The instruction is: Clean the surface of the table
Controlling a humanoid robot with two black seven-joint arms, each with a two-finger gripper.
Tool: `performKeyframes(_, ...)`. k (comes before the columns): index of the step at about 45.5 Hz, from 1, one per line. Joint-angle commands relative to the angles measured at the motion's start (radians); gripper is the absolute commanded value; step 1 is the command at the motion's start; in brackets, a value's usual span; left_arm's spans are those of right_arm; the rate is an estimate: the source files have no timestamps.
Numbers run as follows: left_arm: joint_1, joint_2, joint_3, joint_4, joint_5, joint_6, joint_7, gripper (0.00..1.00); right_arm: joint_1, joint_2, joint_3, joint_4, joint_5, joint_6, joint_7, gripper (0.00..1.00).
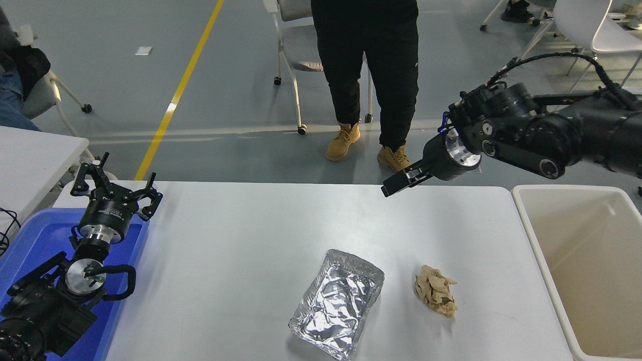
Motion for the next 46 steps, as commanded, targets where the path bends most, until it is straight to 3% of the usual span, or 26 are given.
performKeyframes(1, 0.0, 0.0, 0.0, -0.001, 0.0, 0.001, 0.0, 1.0, -0.014, 0.147, -0.06, 0.008, -0.062, -0.002, 0.007, 0.95)
performKeyframes(17, 0.0, 0.0, 0.0, 0.001, 0.0, 0.001, 0.0, 1.0, -0.126, 0.147, -0.06, -0.126, -0.06, -0.137, 0.001, 0.87)
performKeyframes(30, 0.0, 0.0, 0.0, -0.001, 0.0, 0.001, 0.0, 1.0, -0.256, 0.147, -0.05, -0.146, -0.052, -0.238, -0.002, 0.87)
performKeyframes(46, 0.0, 0.0, 0.0, -0.001, 0.0, -0.001, 0.0, 1.0, -0.302, 0.147, -0.013, -0.149, -0.049, -0.272, -0.001, 0.87)
